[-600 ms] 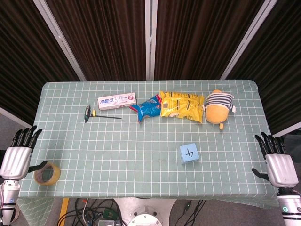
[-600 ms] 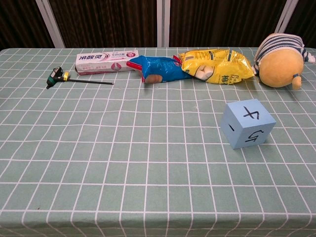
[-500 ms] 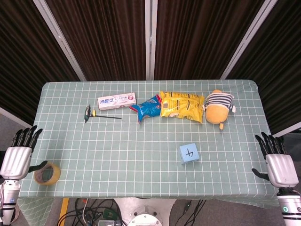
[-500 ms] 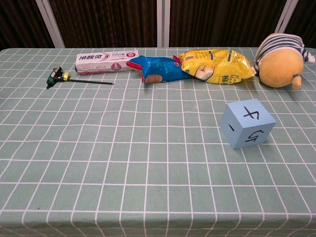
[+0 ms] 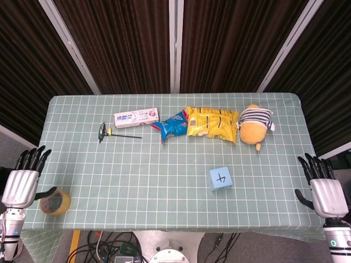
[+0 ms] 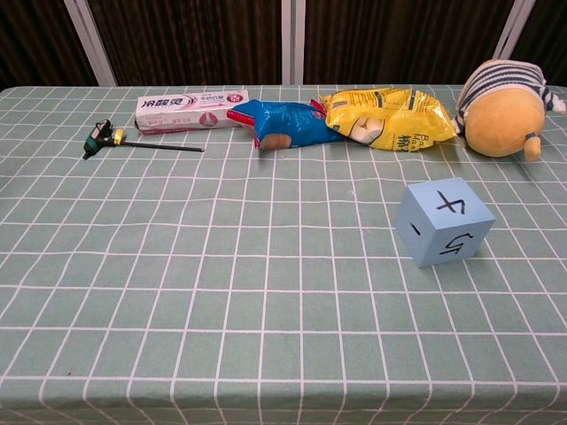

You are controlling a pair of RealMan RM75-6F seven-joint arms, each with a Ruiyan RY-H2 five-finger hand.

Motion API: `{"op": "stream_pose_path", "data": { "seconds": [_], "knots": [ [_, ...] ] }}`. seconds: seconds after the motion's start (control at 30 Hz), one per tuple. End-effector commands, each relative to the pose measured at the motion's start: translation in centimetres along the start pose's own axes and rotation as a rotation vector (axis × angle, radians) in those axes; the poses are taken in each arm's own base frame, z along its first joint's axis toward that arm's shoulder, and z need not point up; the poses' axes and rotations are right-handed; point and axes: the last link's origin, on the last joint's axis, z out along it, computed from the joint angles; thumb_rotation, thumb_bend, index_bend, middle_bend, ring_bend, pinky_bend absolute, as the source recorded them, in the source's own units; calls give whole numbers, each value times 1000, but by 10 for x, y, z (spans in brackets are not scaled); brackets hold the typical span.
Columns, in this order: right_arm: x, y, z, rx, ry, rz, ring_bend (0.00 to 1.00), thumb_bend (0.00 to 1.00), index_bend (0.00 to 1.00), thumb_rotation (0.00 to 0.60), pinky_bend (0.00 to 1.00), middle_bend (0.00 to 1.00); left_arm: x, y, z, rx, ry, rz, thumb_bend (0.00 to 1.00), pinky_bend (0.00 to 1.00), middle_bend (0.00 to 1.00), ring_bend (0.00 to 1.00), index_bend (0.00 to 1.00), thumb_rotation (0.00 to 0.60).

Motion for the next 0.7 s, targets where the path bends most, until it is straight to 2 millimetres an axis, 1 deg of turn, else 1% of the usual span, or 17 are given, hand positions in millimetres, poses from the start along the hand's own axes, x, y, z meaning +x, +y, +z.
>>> {"op": "stream_pose_path", "data": {
  "seconds": [0.03, 0.07, 0.1, 0.13, 0.17, 0.2, 0.23, 0.27, 0.3, 0.37, 0.4, 0.5, 0.6, 0.7],
  "knots": [
    [-3, -2, 1, 10, -5, 13, 31, 999, 0, 600, 54, 1, 0, 0, -1, -2, -1, 2, 0, 16, 0, 0, 65, 600],
    [-4, -2, 1, 14, -11, 14, 120, 1000, 0, 600, 176, 15, 0, 0, -1, -2, -1, 2, 0, 16, 0, 0, 65, 600],
    [-5, -2, 2, 19, -26, 18, 254, 1000, 0, 600, 356, 42, 0, 0, -1, -1, -1, -1, 0, 16, 0, 0, 64, 600],
    [-6, -2, 3, 22, -40, 18, 383, 1000, 0, 600, 510, 79, -1, 0, -1, 0, -1, -5, 0, 16, 0, 0, 64, 600],
    [-8, -2, 4, 26, -53, 14, 505, 1000, 0, 600, 644, 142, -1, 0, -1, 1, -2, -8, 0, 16, 0, 0, 64, 600],
    [-9, -2, 6, 30, -69, 6, 591, 1000, 0, 600, 721, 229, -2, 0, -1, 0, -4, -9, 0, 16, 0, 0, 64, 600],
    [-10, -2, 8, 31, -79, 1, 646, 1000, 0, 600, 757, 347, -2, 0, -1, 0, -6, -9, 0, 16, 0, 0, 64, 600],
    [-12, -3, 9, 33, -87, -1, 672, 1000, 0, 600, 770, 438, -3, 0, 0, -1, -9, -8, 0, 16, 0, 0, 64, 600],
    [-14, -4, 11, 35, -99, -2, 702, 1000, 0, 600, 784, 574, -4, -1, 0, 0, -13, -8, 0, 16, 0, 0, 64, 600],
    [-17, -6, 13, 37, -118, -5, 744, 1000, 0, 600, 804, 744, -6, -2, 1, 1, -20, -9, 0, 16, 0, 0, 64, 600],
    [-19, -7, 14, 39, -128, -9, 765, 1000, 0, 600, 812, 790, -7, -3, 2, 2, -25, -10, 0, 16, 0, 0, 64, 600],
    [-22, -12, 18, 57, -147, -16, 821, 1000, 0, 600, 821, 878, -10, -4, 3, 2, -33, -9, 0, 16, 0, 0, 64, 600],
    [-24, -21, 24, 91, -185, -21, 865, 1000, 0, 600, 826, 937, -12, -5, 4, 1, -41, -7, 0, 16, 0, 0, 64, 600],
    [-22, -33, 34, 139, -243, -30, 878, 1000, 0, 600, 830, 962, -13, -4, 5, -2, -44, -7, 0, 16, 0, 0, 64, 600]
  ]
}}
